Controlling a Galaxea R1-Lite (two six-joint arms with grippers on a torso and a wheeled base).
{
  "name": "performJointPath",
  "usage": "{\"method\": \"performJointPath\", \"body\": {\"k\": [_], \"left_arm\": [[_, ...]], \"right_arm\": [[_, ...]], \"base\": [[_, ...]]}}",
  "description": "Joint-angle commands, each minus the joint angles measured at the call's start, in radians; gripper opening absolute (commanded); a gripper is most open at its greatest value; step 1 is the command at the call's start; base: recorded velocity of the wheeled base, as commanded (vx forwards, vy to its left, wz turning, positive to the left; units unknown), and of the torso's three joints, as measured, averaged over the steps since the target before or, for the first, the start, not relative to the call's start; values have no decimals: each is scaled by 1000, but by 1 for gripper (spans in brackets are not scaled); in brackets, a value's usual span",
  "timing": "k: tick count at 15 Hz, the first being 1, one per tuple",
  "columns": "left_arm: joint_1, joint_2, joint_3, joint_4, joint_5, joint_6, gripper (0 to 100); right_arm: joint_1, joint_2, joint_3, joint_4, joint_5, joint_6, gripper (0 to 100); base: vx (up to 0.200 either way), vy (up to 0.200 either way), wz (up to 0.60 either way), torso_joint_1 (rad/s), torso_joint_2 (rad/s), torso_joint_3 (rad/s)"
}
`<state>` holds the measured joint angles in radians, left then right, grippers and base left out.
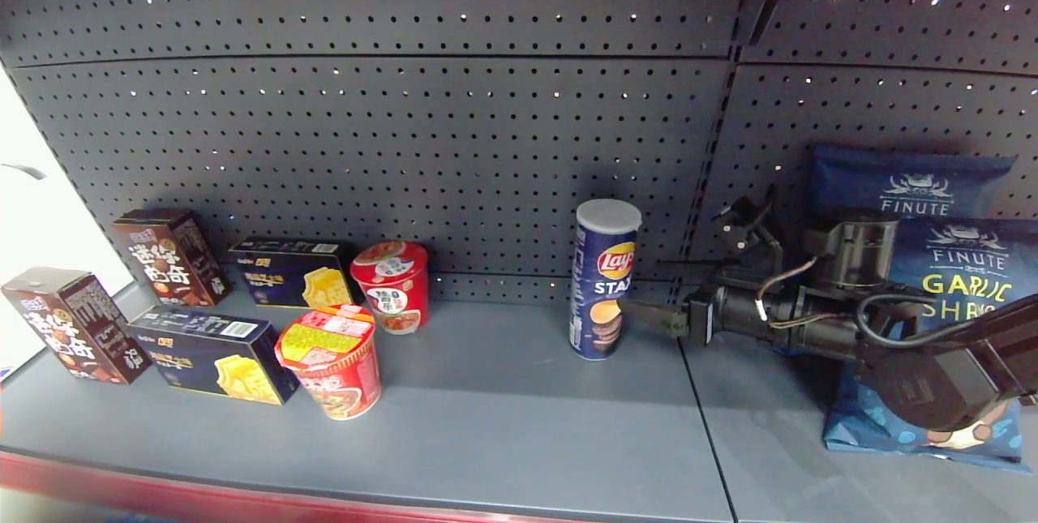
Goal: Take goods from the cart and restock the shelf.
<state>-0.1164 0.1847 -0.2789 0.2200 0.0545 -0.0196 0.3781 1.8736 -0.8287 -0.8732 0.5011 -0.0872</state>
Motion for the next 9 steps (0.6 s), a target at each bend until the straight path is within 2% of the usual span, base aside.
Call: {"method": "performJointPath", "body": {"k": [1, 9], "left_arm": [[0, -8, 7, -1, 1, 0, 0], [1, -34, 9, 1, 4, 0, 0]], "right_arm": [[-2, 52, -32, 0, 1, 0, 100], [7, 197, -136, -27, 16, -5, 100]], "base": [[0, 0, 0, 0, 0, 0], [0, 0, 0, 0, 0, 0]]}}
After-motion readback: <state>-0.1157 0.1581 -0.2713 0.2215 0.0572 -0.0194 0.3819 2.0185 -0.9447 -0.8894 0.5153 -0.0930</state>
